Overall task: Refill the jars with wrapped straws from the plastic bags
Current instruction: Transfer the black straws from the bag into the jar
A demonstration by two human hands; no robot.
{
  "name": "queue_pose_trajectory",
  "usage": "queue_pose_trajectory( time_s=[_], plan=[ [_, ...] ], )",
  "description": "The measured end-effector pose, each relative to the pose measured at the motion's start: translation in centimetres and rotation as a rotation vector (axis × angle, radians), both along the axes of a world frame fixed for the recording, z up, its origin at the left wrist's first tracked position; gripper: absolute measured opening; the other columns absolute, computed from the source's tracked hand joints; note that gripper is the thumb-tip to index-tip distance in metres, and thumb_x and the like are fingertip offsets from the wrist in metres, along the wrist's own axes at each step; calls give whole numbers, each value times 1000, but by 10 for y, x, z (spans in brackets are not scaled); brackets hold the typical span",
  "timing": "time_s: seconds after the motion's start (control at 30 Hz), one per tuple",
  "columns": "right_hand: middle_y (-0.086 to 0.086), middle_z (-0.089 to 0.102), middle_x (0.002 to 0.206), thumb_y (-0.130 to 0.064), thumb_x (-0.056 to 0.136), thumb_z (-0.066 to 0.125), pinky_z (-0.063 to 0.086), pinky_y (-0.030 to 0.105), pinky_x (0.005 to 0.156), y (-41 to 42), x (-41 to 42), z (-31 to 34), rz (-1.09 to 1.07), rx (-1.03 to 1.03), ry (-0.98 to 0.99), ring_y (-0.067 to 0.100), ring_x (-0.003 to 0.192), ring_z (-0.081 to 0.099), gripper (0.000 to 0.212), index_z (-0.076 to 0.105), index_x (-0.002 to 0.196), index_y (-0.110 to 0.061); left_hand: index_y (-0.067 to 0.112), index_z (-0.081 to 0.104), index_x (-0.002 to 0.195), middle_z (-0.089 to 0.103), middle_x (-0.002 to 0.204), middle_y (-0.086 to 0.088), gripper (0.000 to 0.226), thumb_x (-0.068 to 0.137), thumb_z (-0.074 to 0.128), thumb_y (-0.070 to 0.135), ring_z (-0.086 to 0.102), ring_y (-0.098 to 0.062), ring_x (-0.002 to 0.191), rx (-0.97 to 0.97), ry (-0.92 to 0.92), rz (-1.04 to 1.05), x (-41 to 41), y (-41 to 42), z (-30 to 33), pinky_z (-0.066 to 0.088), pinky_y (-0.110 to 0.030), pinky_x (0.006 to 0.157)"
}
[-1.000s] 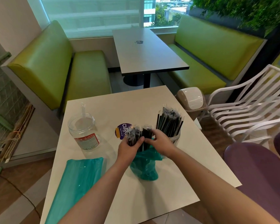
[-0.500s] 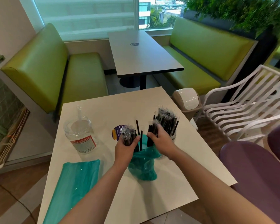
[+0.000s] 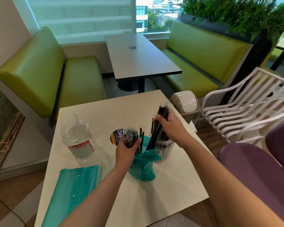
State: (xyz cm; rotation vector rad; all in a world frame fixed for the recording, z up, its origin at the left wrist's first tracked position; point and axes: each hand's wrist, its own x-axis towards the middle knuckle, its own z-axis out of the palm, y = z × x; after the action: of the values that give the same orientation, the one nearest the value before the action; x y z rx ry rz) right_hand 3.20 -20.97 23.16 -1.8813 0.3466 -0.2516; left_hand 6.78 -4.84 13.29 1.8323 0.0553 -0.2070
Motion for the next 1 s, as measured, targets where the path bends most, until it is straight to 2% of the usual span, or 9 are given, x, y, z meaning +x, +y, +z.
queue_pose_trajectory(
  time_s=[0.13, 0.17, 0.33, 0.4, 0.5, 0.57, 0.73, 0.87, 1.0],
  plan=[
    [0, 69, 95, -24, 101, 46, 46, 14, 59, -15, 6, 28, -143, 18, -135, 7, 80, 62, 21, 44, 120, -15, 11, 46, 140, 60, 132, -8, 73, 80, 76, 41, 54, -24, 124, 4, 14, 2, 1, 2, -2, 43, -31, 101],
    [0, 69, 93, -23, 101, 46, 44, 14, 56, -20, 9, 34, -181, 1, -166, 5, 74, 59, 20, 44, 119, -14, 11, 45, 142, 59, 134, -7, 76, 80, 76, 41, 54, -24, 125, 2, 17, 4, 2, 2, -2, 42, -32, 103],
    [0, 68, 91, -25, 101, 47, 52, 30, 77, -36, 19, 49, -272, -65, -228, 18, 84, 64, 29, 43, 123, -7, 13, 45, 141, 59, 132, -5, 74, 80, 76, 41, 54, -24, 125, 6, 5, -4, 1, 1, -2, 42, -30, 102],
    [1, 68, 96, -27, 101, 48, 49, 24, 75, -35, 24, 42, -289, -176, -172, 18, 85, 63, 31, 44, 123, -7, 14, 47, 140, 60, 129, -4, 71, 80, 76, 41, 55, -23, 123, 13, -3, -8, 1, 0, -2, 42, -30, 100],
    [10, 61, 109, -28, 98, 53, 46, 33, 79, -28, 32, 22, -274, -274, -133, 26, 99, 60, 30, 48, 120, -8, 15, 48, 137, 61, 127, -4, 69, 80, 77, 41, 56, -22, 120, 8, -8, -10, 1, 0, -3, 42, -28, 97],
    [9, 57, 113, -26, 97, 55, 44, 33, 80, -21, 36, 9, -248, -287, -105, 23, 101, 58, 29, 50, 120, -8, 16, 49, 137, 62, 127, -4, 69, 79, 77, 42, 56, -22, 120, 11, -9, -14, 1, 1, -5, 42, -28, 96],
    [10, 65, 105, -28, 92, 62, 56, 51, 81, -10, 41, -24, -163, -279, 82, 32, 92, 66, 31, 54, 119, -16, 16, 47, 139, 61, 128, -2, 74, 77, 78, 44, 55, -20, 121, 5, 8, -1, 4, 3, -7, 43, -31, 101],
    [11, 68, 102, -23, 88, 70, 56, 48, 83, -6, 43, -48, -62, -291, 255, 30, 91, 67, 23, 56, 105, -16, 18, 50, 136, 60, 116, 6, 71, 77, 79, 43, 56, -16, 115, -7, 16, 6, 5, 3, -9, 45, -29, 99],
    [7, 64, 111, -24, 80, 78, 51, 34, 83, -9, 50, -43, -63, -377, 274, 25, 100, 61, 43, 57, 116, -10, 17, 51, 134, 62, 119, 3, 69, 77, 79, 43, 57, -15, 114, 8, 15, 13, 7, 3, -11, 45, -28, 97]
  ],
)
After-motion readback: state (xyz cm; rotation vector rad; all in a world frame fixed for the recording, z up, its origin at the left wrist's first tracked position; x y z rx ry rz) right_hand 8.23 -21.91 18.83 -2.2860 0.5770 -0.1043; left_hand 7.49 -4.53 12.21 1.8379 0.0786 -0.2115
